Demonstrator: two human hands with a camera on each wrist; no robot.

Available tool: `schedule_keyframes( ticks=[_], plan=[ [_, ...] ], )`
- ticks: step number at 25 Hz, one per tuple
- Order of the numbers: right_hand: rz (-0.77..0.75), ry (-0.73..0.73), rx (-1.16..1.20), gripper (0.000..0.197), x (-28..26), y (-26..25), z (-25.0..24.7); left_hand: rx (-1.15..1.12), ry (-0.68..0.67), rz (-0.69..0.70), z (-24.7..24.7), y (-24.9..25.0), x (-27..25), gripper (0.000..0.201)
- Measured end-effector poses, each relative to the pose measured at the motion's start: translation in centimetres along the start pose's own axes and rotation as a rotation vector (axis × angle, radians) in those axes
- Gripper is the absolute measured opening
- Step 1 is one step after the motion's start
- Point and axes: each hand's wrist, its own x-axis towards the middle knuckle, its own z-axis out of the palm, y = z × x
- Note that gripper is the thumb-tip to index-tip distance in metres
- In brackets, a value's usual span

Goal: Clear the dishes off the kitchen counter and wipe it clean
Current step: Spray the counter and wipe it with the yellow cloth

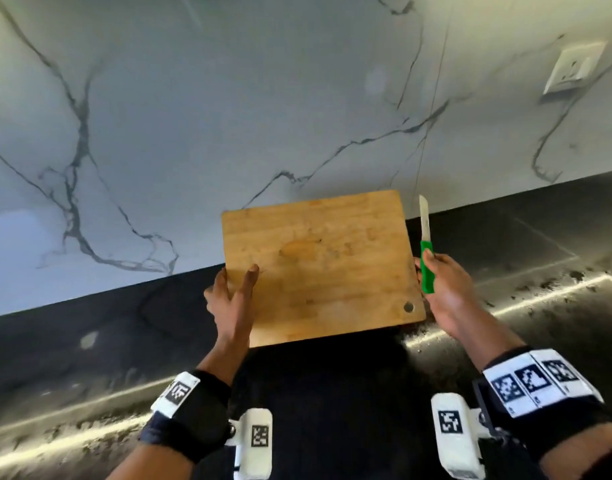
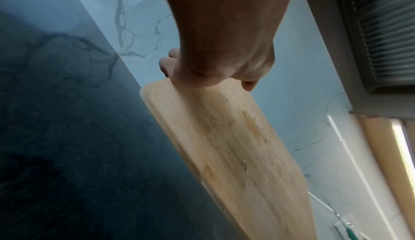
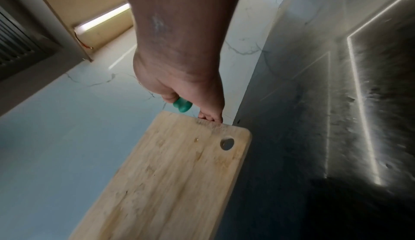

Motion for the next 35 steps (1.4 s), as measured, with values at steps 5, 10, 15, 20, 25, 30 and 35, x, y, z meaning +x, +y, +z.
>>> schedule_keyframes(
  ticks=[5, 10, 15, 20, 25, 30, 35],
  plan=[
    [0.035, -0.029, 0.045, 0.015, 7.0, -1.7, 1.3, 0.394, 0.061, -0.015, 3.9, 2.7, 1.0, 0.088],
    [0.045, -0.070, 0.051, 0.020, 12.0, -3.7, 3.5, 0.445, 0.028, -0.063, 5.8, 2.5, 4.7, 0.072],
    [0.055, -0.118, 0.053, 0.015, 16.4, -4.2, 5.1, 0.218, 0.004, -0.121, 9.1, 2.5, 6.9, 0.069],
    [0.050, -0.060, 0.091, 0.022, 18.5, -2.7, 6.0, 0.175, 0.022, -0.118, 11.8, 3.1, 9.5, 0.095],
    [0.003, -0.119, 0.021, 0.016, 19.6, -1.3, 6.0, 0.201, 0.052, -0.122, 12.7, 1.3, 11.2, 0.100],
    [-0.073, -0.136, 0.044, 0.017, 20.3, 0.3, 6.3, 0.257, 0.072, -0.095, 13.5, 1.9, 10.9, 0.109],
    [-0.111, -0.128, 0.006, 0.013, 20.7, 1.0, 6.2, 0.292, 0.014, -0.113, 13.1, 1.5, 10.3, 0.116]
  ],
)
